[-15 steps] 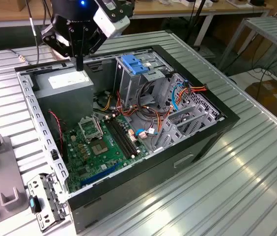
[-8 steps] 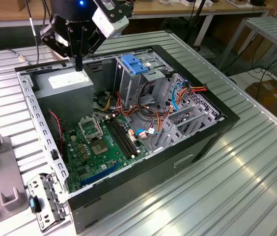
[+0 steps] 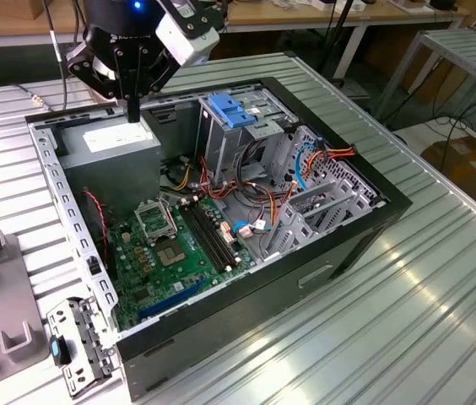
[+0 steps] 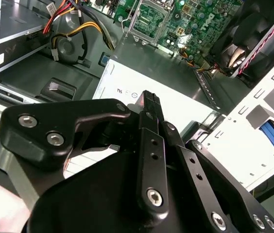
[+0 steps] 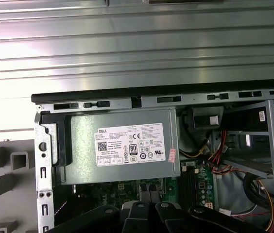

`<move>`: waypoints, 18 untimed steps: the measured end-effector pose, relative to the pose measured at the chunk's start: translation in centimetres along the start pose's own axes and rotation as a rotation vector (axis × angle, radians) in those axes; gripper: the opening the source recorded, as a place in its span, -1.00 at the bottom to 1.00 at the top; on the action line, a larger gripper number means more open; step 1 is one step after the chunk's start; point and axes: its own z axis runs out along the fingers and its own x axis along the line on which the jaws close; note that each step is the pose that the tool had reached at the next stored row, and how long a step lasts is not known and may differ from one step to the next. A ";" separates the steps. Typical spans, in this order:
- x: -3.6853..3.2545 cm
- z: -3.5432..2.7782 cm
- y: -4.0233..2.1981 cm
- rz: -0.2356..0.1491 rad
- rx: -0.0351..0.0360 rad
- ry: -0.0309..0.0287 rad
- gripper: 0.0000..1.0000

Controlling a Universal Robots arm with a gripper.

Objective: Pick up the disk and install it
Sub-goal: 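Reach for the disk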

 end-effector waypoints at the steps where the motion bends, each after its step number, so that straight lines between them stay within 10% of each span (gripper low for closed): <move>1: 0.02 0.00 0.00 0.000 0.0000 0.0000 -0.79; 18: 0.75 0.00 -0.06 0.000 -0.0001 0.0000 -0.79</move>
